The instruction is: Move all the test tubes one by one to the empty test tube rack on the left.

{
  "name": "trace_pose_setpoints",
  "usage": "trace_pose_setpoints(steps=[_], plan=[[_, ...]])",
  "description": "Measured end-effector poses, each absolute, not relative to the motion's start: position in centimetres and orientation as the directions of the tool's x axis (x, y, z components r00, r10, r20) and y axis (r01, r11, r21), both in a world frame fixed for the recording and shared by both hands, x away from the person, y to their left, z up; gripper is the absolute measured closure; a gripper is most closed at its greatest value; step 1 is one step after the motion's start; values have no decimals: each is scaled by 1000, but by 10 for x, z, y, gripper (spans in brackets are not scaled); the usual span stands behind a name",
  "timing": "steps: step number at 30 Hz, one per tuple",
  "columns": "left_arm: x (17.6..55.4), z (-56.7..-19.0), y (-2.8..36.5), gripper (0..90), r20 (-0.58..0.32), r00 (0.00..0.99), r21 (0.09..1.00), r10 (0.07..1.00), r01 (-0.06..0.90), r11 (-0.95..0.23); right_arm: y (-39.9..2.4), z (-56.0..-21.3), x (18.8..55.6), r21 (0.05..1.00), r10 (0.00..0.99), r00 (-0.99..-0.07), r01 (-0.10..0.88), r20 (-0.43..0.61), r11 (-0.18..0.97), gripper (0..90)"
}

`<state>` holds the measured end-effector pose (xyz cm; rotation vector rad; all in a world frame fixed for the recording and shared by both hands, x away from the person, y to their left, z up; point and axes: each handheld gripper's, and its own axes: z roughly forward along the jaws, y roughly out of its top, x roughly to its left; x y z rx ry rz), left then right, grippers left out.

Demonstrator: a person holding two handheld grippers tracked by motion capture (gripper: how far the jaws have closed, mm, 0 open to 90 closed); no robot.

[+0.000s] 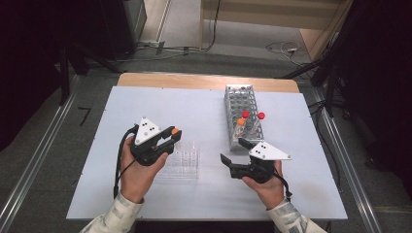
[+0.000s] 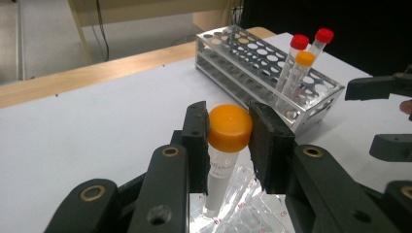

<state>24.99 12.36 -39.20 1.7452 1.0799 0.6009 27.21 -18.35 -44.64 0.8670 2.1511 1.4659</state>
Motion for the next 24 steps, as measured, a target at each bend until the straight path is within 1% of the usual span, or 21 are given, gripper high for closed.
trace_pose_setpoints(steps=[9, 15, 17, 22, 24], plan=[[254, -414, 118, 700, -72, 483, 875, 872, 450, -177, -184, -447, 273, 925, 683, -730, 270, 16, 267, 152], [255, -418, 120, 690, -86, 482, 869, 872, 464, -171, -183, -448, 273, 924, 684, -729, 271, 14, 271, 152], [255, -419, 121, 648, -111, 483, 869, 869, 471, -151, -183, -448, 273, 923, 687, -726, 274, 14, 272, 152], [254, -418, 122, 547, -130, 485, 876, 865, 464, -129, -185, -448, 274, 924, 695, -719, 275, 13, 267, 152], [254, -416, 124, 473, -143, 481, 880, 865, 461, -111, -186, -448, 275, 924, 700, -714, 276, 12, 266, 152]])
